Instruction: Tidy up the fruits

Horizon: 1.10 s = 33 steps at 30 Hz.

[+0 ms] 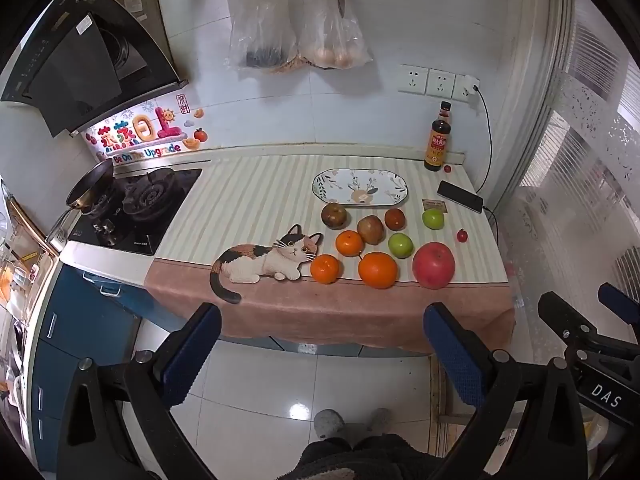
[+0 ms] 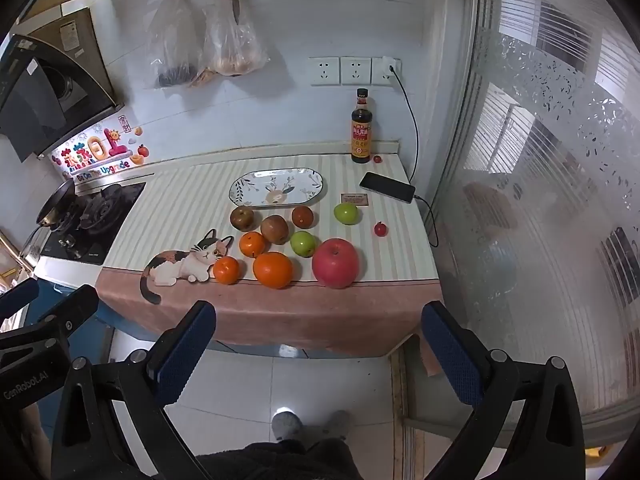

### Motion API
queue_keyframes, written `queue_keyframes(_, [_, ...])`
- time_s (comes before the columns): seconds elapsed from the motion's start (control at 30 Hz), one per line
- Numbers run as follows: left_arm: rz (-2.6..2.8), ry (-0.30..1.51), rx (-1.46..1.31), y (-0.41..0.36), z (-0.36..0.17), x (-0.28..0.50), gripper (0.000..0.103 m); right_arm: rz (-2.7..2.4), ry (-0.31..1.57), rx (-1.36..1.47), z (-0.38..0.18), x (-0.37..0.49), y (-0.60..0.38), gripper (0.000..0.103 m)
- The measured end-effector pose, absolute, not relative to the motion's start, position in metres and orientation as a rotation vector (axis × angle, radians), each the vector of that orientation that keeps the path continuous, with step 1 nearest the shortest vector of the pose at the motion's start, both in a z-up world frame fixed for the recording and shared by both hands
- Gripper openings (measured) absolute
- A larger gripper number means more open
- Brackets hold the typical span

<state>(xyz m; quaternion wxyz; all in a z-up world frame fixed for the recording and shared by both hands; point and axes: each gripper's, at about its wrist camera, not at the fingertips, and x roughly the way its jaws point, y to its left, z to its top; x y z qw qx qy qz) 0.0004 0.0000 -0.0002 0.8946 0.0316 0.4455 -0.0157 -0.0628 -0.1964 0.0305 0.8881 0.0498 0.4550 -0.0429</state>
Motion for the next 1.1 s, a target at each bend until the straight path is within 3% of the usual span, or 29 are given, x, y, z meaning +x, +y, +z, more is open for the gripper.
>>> queue_keyframes(1.1, [-0.027, 0.937, 0.062, 0.003, -0.005, -0.002, 0.103, -0.087, 0.952, 0.084, 0.03, -0.06, -0.192, 0.103])
